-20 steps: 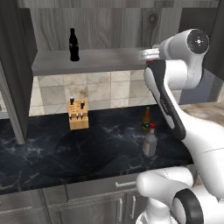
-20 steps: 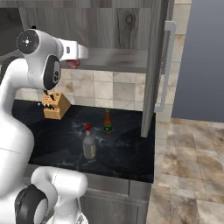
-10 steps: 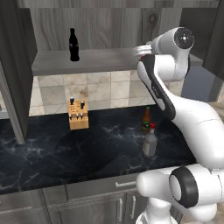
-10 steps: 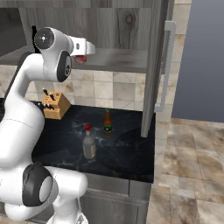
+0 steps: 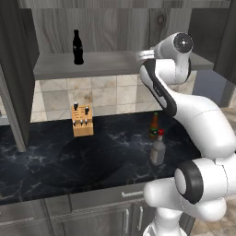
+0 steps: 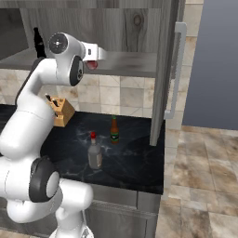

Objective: Sort all alcoholic drinks to one cabinet, and non-alcoholic drinks to the other.

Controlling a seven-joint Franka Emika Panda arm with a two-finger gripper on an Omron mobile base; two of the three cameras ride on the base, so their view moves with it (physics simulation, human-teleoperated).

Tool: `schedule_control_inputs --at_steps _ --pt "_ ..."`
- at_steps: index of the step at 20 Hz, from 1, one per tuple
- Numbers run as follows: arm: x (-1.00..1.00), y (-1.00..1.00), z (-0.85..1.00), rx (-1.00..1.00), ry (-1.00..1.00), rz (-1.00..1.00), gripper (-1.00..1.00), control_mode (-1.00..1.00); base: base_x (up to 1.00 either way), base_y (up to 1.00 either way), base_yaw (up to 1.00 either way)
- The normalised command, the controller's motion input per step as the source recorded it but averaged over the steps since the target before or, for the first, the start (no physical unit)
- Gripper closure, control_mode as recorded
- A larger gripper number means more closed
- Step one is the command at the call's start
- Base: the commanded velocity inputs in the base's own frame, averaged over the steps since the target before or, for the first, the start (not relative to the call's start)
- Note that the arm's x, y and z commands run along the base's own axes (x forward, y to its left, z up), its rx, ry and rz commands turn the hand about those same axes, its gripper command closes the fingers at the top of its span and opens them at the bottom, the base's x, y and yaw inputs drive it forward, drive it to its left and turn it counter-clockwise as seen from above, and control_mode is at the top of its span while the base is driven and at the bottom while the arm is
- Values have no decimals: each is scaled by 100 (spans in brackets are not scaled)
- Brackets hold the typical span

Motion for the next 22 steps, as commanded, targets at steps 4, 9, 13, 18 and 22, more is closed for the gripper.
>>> schedule_control_inputs --at_steps 4,9,13,18,22 --pt "33 -5 -5 0 0 -3 100 -100 0 0 0" --pt "39 -4 0 1 0 -2 100 -100 0 0 0" --pt "42 -4 -1 3 1 0 100 -100 0 0 0" --pt "30 -1 -16 4 5 0 100 -100 0 0 0" --pt "17 0 -20 2 1 0 100 -100 0 0 0"
